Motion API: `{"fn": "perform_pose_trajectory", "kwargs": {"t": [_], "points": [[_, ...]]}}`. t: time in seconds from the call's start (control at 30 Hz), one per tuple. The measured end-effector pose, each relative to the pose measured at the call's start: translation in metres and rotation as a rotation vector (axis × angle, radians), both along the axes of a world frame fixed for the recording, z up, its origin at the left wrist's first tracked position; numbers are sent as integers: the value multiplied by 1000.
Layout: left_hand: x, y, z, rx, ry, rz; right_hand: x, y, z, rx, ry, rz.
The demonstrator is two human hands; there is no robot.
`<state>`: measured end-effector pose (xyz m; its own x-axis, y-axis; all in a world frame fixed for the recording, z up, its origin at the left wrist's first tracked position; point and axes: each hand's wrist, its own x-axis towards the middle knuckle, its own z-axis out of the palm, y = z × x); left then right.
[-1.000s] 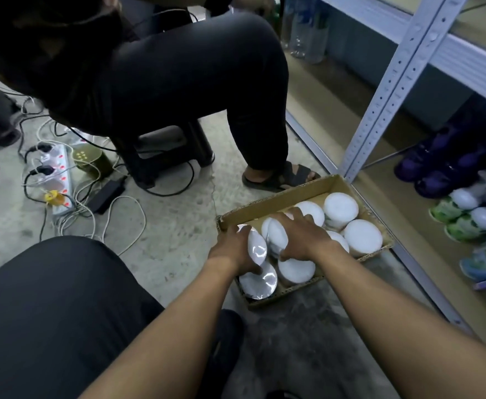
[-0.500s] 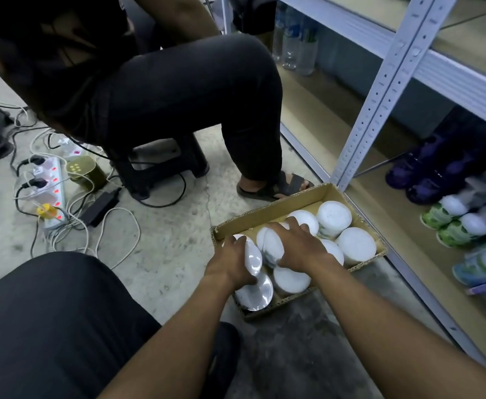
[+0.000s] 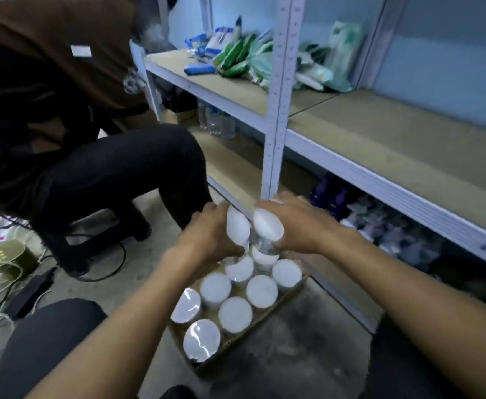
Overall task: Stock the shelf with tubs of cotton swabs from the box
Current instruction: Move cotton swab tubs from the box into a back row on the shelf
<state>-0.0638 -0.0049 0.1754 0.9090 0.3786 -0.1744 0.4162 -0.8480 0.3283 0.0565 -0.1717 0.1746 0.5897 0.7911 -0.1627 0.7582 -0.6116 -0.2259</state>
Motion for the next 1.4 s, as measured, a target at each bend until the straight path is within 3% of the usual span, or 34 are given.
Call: {"fn": "perform_pose_trajectory", "kwargs": {"t": [0.27, 0.57, 0.93, 1.2, 1.4], "points": [[55, -106, 127, 60, -273, -353, -7, -144, 133, 66, -218, -278], [113, -264, 187, 59, -383, -680, -26, -300, 195, 34, -289, -667], [160, -402, 173, 48, -183, -985, -30, -424, 170, -65, -166, -1003], [174, -418, 158, 35, -102, -1016, -24, -441, 153, -48, -92, -1062], [179, -419, 150, 42, -188, -1042, -22, -445, 151, -46, -76, -1035]]}}
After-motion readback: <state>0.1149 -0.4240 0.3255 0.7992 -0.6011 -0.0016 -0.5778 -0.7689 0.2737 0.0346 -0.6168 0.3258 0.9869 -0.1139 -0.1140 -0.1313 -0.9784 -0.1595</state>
